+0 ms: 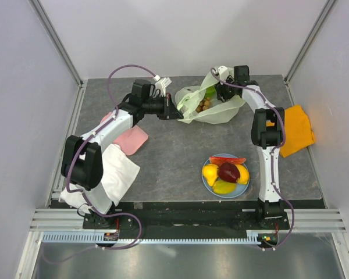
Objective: Take the fake fruits out of the plastic bag
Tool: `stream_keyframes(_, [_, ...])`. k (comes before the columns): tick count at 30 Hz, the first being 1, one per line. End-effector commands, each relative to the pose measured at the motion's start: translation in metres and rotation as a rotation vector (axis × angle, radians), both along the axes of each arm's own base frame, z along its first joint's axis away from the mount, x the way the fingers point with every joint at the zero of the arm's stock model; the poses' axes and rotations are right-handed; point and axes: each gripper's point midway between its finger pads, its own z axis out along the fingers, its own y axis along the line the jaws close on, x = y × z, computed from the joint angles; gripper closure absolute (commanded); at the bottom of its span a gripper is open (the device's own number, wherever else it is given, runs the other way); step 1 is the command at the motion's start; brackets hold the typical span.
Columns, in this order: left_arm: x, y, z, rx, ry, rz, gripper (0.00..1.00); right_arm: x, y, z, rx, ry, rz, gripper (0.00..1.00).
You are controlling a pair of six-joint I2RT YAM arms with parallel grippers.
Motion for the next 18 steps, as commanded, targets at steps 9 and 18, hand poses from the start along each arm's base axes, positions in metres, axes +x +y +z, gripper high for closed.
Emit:
stream_keyframes(9, [-0.017,0.002,0.025,0.025,-0.141,-0.092,0.99,-0.203,-0.042,0.013,-0.037,0.229,-0.073,0.58])
stream_keyframes(18, [-0.021,-0.006,0.025,0.020,-0.161,-0.139,0.98,-0.226,-0.020,0.069,-0.014,0.075,0.073,0.29])
